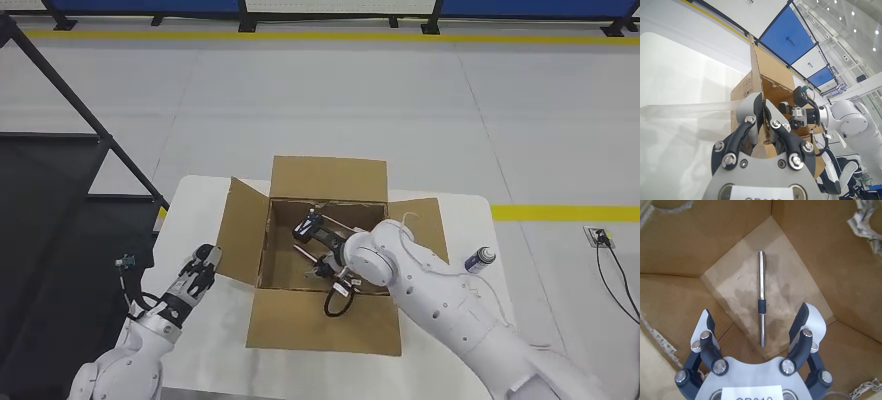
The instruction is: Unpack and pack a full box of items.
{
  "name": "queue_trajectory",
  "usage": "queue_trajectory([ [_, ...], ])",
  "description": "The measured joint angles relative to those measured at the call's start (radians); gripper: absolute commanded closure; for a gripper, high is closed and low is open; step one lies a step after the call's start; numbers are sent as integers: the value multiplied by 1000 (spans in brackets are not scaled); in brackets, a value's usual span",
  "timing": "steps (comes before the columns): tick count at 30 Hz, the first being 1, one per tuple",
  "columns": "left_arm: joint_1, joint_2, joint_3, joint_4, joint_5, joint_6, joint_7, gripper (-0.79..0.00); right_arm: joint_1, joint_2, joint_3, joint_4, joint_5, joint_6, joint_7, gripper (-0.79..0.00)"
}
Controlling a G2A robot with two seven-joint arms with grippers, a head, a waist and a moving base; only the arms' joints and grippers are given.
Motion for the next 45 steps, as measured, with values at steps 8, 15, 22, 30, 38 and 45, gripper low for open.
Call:
queue_trajectory([
  [8, 8, 10, -5, -6, -22, -19, 0, -785, 32, -68, -74, 99, -19, 44, -10, -785],
  [15, 23, 18, -19, -14, -53, -33, 5, -785, 68, -125, -112, 213, -22, 62, -11, -785],
  [22, 49, 26, -43, -27, -94, -72, 9, -785, 92, -182, -139, 327, -16, 55, -31, -526],
  [30, 67, 35, -70, -28, -121, -92, 28, -785, 110, -238, -146, 456, -2, 44, -72, -357],
  [38, 64, 45, -85, -20, -136, -100, 38, -785, 126, -279, -141, 560, 17, 2, -89, -323],
  [45, 66, 52, -87, -16, -142, -104, 46, -785, 136, -308, -139, 637, 12, -8, -106, -317],
])
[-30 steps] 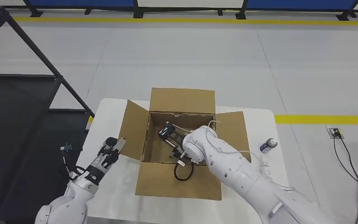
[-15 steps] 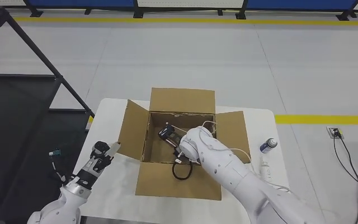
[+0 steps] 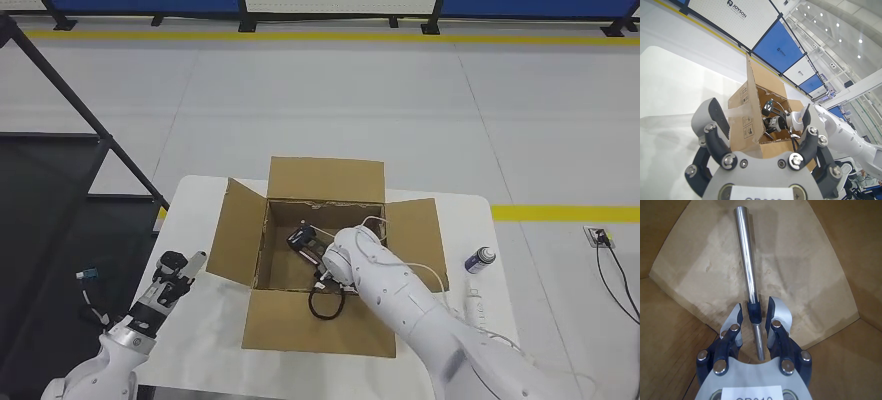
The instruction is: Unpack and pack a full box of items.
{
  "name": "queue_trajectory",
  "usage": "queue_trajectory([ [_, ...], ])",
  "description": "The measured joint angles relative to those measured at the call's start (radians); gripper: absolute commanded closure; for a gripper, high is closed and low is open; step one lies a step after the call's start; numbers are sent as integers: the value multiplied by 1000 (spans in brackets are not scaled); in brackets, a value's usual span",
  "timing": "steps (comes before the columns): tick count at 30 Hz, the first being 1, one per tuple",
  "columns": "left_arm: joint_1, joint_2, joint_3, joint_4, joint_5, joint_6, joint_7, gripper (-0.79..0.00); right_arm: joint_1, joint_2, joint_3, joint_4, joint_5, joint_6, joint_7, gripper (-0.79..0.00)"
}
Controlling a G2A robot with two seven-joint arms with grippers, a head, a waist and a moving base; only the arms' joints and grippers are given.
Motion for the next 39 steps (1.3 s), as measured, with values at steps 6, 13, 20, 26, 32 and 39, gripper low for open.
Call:
queue_trajectory([
  [6, 3, 5, -1, 0, -4, 2, 9, -785, 7, -21, 4, 53, 2, -23, -8, -259],
  [13, 3, 11, 1, 1, -13, 3, 12, -785, 13, -43, 5, 98, -8, -35, -9, -37],
  [20, -1, 18, 4, 3, -11, 6, 19, -785, 30, -55, 26, 140, 12, -71, -40, 0],
  [26, -12, 22, 19, 2, -2, 20, 25, -785, 73, -40, 86, 167, 105, -221, -70, 0],
  [32, -29, 26, 43, 0, 11, 26, 23, -785, 110, -11, 130, 162, 153, -354, -85, 0],
  [39, -56, 31, 73, 5, 23, 28, 14, -785, 137, 38, 174, 118, 169, -430, -84, 0],
])
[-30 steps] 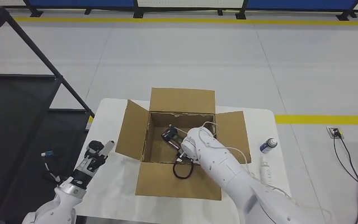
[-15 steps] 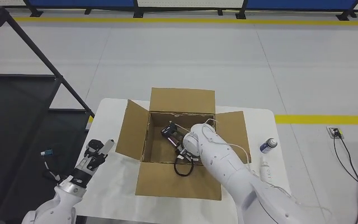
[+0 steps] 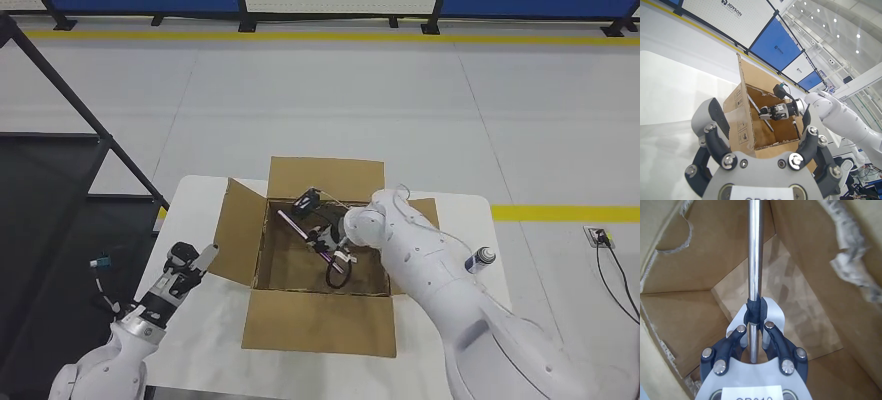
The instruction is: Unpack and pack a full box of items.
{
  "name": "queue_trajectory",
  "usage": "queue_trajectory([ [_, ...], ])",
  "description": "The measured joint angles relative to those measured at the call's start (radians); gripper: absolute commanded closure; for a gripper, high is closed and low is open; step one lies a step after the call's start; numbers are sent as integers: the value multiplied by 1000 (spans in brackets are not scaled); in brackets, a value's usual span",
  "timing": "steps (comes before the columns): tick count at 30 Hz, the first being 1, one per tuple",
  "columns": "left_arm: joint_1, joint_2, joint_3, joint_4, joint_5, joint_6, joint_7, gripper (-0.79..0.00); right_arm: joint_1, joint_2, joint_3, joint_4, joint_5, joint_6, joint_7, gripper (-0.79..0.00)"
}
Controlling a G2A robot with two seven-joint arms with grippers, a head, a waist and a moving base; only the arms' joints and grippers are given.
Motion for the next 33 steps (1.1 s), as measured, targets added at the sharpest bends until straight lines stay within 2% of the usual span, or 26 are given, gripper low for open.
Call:
queue_trajectory([
  [7, -37, 6, 25, -7, 11, 4, -18, -785, -6, 75, 68, -145, 5, -4, 40, 0],
  [12, -57, 10, 42, -8, 16, 7, -25, -785, -99, 165, 162, -403, -28, 50, 109, 0],
  [17, -69, 14, 52, -4, 20, 10, -24, -785, -322, 271, 336, -850, -115, 179, 233, 0],
  [22, -78, 17, 60, 3, 21, 16, -22, -785, -565, 336, 513, -1265, -215, 267, 280, 0],
  [28, -86, 21, 74, 10, 18, 17, -20, -785, -754, 374, 701, -1555, -371, 405, 234, 0],
  [33, -94, 23, 90, 16, 17, 18, -20, -785, -905, 397, 885, -1701, -426, 498, 220, 0],
])
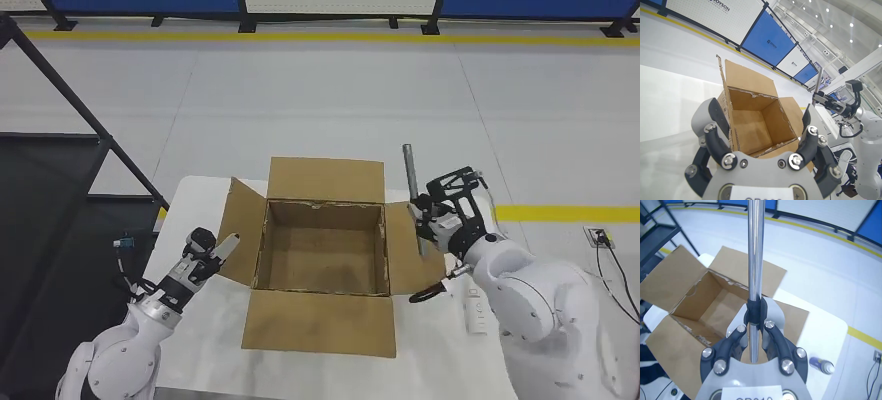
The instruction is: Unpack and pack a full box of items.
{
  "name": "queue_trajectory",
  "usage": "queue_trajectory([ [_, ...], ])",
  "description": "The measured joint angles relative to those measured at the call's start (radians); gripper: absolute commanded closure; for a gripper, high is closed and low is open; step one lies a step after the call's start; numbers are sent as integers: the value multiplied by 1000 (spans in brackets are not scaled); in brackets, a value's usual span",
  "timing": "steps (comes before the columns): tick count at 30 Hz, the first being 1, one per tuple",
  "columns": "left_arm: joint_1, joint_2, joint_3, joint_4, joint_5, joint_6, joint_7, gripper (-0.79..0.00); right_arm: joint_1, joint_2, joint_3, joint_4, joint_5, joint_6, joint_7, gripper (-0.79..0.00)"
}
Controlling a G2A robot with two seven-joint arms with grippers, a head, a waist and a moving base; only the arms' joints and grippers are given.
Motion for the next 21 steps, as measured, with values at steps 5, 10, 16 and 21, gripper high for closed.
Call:
queue_trajectory([
  [5, -7, 3, 18, 2, 4, 0, -4, -785, -114, 13, 131, -71, -13, 51, 19, 0],
  [10, -18, 5, 39, 4, 13, 5, -8, -785, -192, 19, 194, -46, 0, 98, 43, 0],
  [16, -33, 7, 63, 8, 22, 14, -9, -785, -220, 25, 204, 77, 24, 129, 119, 0],
  [21, -42, 9, 77, 13, 29, 24, -7, -785, -216, 30, 192, 194, 78, 101, 146, 0],
])
